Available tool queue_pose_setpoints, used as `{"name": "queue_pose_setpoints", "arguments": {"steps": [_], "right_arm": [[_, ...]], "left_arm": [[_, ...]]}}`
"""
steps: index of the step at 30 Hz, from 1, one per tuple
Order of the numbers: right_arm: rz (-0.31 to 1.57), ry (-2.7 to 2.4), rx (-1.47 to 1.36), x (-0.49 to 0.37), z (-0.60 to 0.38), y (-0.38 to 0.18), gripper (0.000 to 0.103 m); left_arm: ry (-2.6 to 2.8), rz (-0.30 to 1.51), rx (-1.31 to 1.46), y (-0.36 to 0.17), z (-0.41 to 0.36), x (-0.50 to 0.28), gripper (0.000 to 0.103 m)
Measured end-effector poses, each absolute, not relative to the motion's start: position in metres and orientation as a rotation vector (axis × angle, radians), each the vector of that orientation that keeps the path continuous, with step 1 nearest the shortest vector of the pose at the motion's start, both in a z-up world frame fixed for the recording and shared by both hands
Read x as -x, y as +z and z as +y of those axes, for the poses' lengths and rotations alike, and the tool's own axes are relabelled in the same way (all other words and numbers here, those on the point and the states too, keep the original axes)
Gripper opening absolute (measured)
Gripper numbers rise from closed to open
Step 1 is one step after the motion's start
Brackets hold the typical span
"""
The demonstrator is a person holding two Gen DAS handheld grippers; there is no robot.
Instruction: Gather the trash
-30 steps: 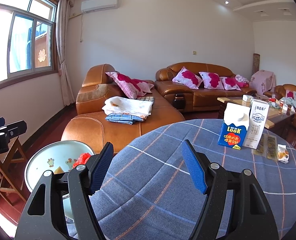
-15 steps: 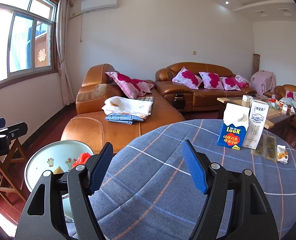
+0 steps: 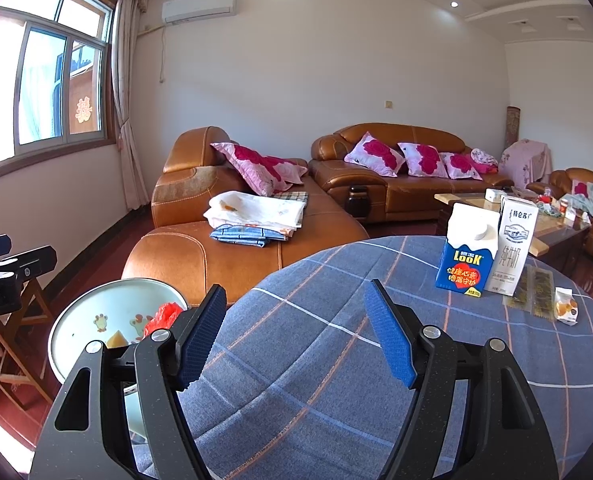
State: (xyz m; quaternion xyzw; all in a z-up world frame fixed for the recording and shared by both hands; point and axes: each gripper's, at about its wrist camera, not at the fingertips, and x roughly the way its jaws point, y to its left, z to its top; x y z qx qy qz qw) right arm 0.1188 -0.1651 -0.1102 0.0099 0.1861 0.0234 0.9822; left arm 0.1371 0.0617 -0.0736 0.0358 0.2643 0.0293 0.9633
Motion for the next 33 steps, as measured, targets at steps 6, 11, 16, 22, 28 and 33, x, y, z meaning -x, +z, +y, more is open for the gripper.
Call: {"name": "queue_pose_setpoints", "arguments": {"steps": [6, 11, 16, 22, 28, 33], "right_arm": [[0.383, 0.048, -0.017, -0.118, -0.164, -0.113, 0.075], [0.384, 0.047, -0.014, -0.118, -0.162, -0.114, 0.076], [0.384, 0.045, -0.012, -0.118, -0.161, -0.114, 0.078], [0.384, 0.044, -0.015, -0.118, -0.161, -0.114, 0.079], [0.384, 0.039, -0.013, -0.117, -0.163, -0.114, 0.08], [0.396, 0.001, 0.0, -0.113, -0.177, -0.113, 0.081]], "left_arm": [[0.052, 0.532, -0.087, -0.073, 0.058, -0.137, 0.095], [0.041, 0.55, -0.103, -0.076, 0.054, -0.139, 0.095], [0.052, 0.562, -0.114, -0.08, 0.053, -0.14, 0.097], [0.053, 0.565, -0.13, -0.082, 0.05, -0.14, 0.097], [0.022, 0.573, -0.111, -0.079, 0.05, -0.139, 0.097], [0.014, 0.574, -0.107, -0.079, 0.05, -0.139, 0.097]]}}
